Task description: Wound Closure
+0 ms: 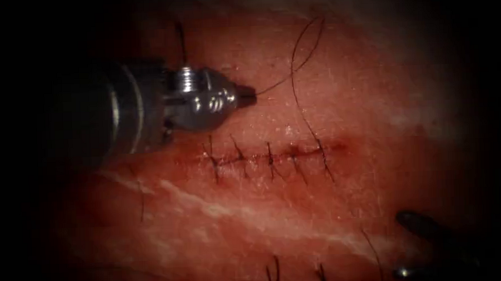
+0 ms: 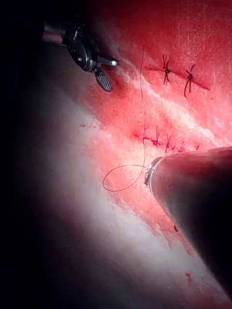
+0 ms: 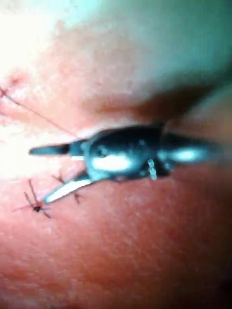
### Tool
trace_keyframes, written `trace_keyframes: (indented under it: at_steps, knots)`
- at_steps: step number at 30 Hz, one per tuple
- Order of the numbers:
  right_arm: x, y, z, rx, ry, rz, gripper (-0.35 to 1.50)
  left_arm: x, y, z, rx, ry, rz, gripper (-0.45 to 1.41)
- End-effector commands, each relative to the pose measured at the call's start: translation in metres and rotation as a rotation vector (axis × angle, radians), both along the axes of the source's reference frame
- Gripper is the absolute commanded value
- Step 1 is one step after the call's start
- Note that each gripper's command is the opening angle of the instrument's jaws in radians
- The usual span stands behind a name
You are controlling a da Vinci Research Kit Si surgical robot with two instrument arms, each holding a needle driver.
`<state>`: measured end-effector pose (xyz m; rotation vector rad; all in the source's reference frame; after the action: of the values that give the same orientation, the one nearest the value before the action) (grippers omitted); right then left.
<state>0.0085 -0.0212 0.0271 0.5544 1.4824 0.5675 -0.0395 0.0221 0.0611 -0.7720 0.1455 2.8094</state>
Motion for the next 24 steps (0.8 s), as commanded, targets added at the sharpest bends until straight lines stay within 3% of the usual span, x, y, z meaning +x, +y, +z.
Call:
trace_keyframes:
  at_steps: [1, 4, 5, 6, 7, 8, 9, 13, 17, 24]
  knots:
    - [-0.0002, -0.0011, 0.0004, 0.009, 0.004, -0.006, 1.3, -0.0007, -0.0002, 0.0007, -0.003, -0.002, 0.003, -0.45]
    - [-0.0003, 0.0015, 0.0012, 0.003, -0.044, 0.009, 1.04, -0.002, -0.0017, 0.0003, -0.028, -0.019, 0.01, -0.45]
    - [-0.0001, 0.0027, 0.0022, -0.009, -0.058, 0.005, 0.74, -0.0027, -0.0027, 0.0002, -0.036, -0.022, 0.017, -0.45]
    - [-0.0001, 0.0027, 0.0022, -0.009, -0.058, 0.005, 0.74, -0.0027, -0.0027, 0.0002, -0.036, -0.022, 0.017, -0.45]
    - [-0.0001, 0.0035, 0.003, -0.019, -0.066, 0.0, 0.52, -0.003, -0.0032, 0.0001, -0.039, -0.023, 0.019, -0.45]
    - [0.0002, 0.0048, 0.0043, -0.022, -0.086, -0.009, 0.0, -0.0036, -0.0042, 0.0001, -0.047, -0.025, 0.025, -0.45]
    - [0.0004, 0.0056, 0.0052, -0.027, -0.105, -0.008, -0.15, -0.0039, -0.0045, 0.0001, -0.049, -0.028, 0.027, -0.45]
    - [0.0013, 0.0072, 0.0072, -0.031, -0.146, 0.007, -0.2, -0.0046, -0.0054, -0.0001, -0.056, -0.028, 0.031, -0.45]
    - [0.0042, 0.0102, 0.0095, -0.038, -0.181, 0.038, -0.22, -0.0062, -0.0067, 0.0001, -0.077, -0.023, 0.048, -0.45]
    - [0.0081, 0.0139, 0.0087, -0.045, -0.175, 0.078, -0.15, -0.0078, -0.0086, 0.0019, -0.138, 0.012, 0.105, -0.45]
